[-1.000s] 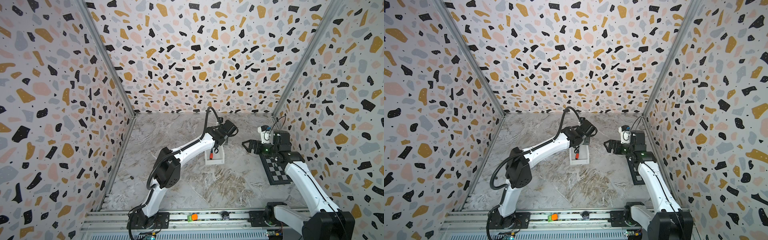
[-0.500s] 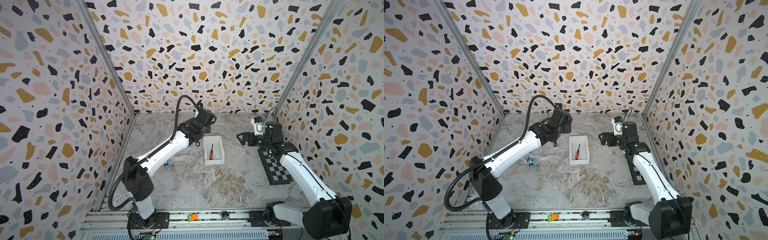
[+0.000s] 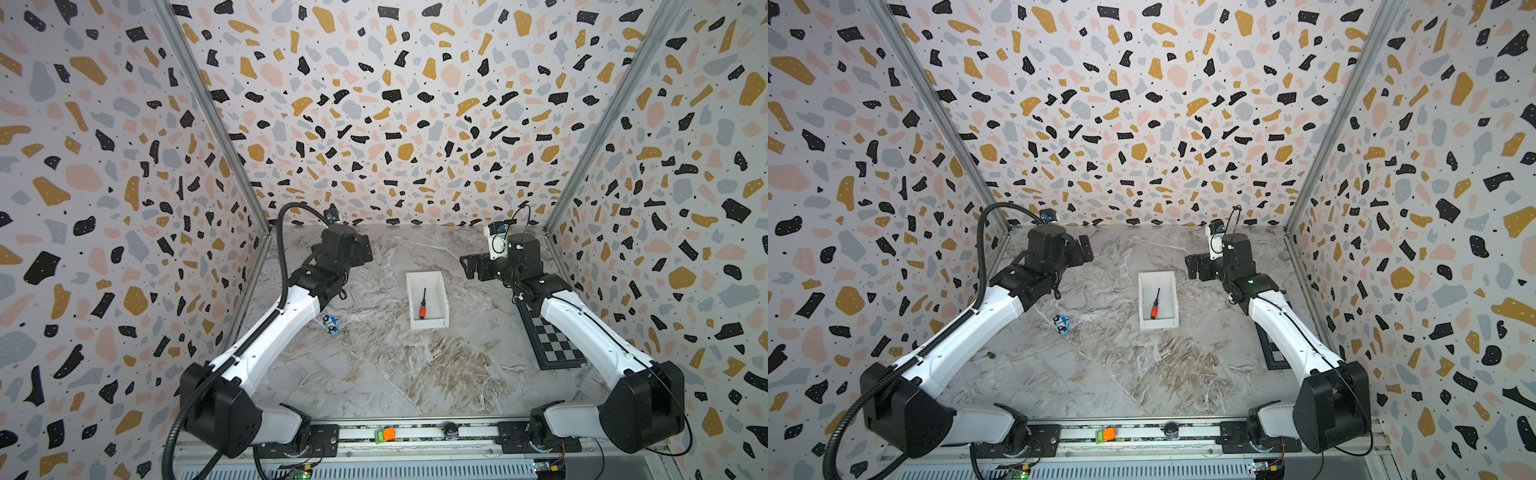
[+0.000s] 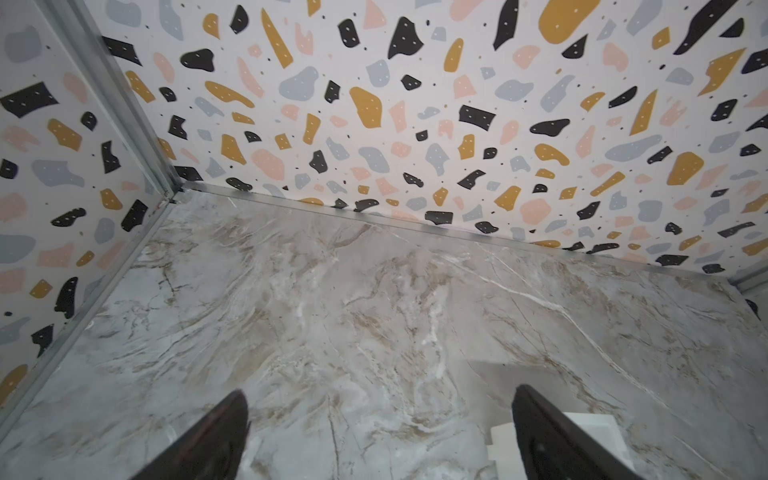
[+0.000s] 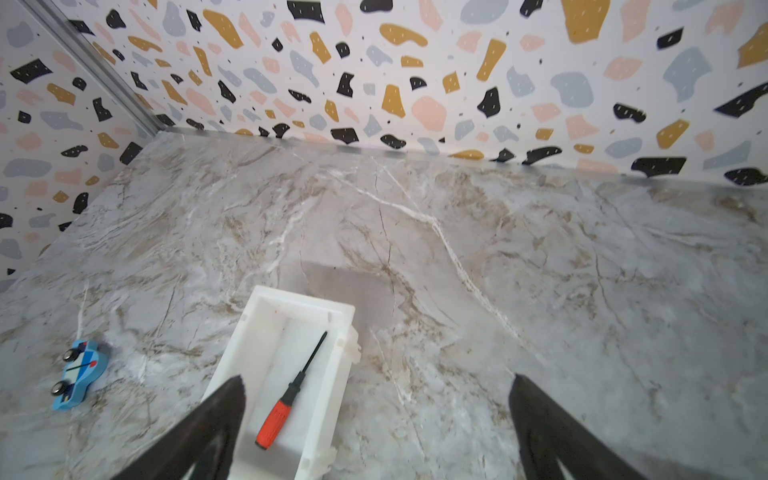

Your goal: Put the screwdriver in the bin

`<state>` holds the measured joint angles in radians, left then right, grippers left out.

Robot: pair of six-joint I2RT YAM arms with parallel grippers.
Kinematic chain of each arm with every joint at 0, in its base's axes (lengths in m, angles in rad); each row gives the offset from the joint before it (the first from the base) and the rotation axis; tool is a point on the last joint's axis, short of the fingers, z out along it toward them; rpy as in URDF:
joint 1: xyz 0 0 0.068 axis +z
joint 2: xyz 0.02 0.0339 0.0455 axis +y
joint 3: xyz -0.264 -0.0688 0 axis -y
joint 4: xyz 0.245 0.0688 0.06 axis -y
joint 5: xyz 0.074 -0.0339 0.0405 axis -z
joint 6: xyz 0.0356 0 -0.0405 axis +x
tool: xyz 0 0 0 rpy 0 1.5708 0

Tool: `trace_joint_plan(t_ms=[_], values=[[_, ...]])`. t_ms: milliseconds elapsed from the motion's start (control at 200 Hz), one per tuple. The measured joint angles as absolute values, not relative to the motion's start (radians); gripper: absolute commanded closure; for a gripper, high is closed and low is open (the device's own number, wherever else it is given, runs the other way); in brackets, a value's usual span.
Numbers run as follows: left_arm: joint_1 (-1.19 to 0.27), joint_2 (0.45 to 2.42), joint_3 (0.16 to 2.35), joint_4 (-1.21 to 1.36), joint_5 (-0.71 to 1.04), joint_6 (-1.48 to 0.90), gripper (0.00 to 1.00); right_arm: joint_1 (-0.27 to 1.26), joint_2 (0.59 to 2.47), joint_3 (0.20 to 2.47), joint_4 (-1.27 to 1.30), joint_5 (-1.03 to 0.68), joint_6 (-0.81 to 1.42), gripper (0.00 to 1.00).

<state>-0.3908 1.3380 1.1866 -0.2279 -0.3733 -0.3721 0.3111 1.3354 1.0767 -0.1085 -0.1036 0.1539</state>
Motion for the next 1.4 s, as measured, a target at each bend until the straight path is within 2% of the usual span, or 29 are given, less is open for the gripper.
trace_joint_plan(t_ms=[245,561,886,1197,1402], values=[[-0.27,1.182,0.915,-0.04,-0.353,-0.284,0.0,0.277,1.267,0.872,0.068,-0.013,0.086,0.01],[-0.263,0.992,0.584,0.312,-0.374,-0.148,0.0,0.136,1.078,0.658,0.261,0.025,0.072,0.01],[-0.255,0.911,0.304,0.624,-0.441,-0.062,0.0,0.087,1.086,0.516,0.405,0.041,0.003,0.01],[-0.23,0.874,0.171,0.836,-0.463,-0.019,0.0,0.043,1.09,0.334,0.663,-0.037,-0.039,0.01],[-0.23,0.948,0.128,0.89,-0.463,0.005,0.0,-0.032,1.066,0.267,0.745,-0.075,-0.034,0.01]])
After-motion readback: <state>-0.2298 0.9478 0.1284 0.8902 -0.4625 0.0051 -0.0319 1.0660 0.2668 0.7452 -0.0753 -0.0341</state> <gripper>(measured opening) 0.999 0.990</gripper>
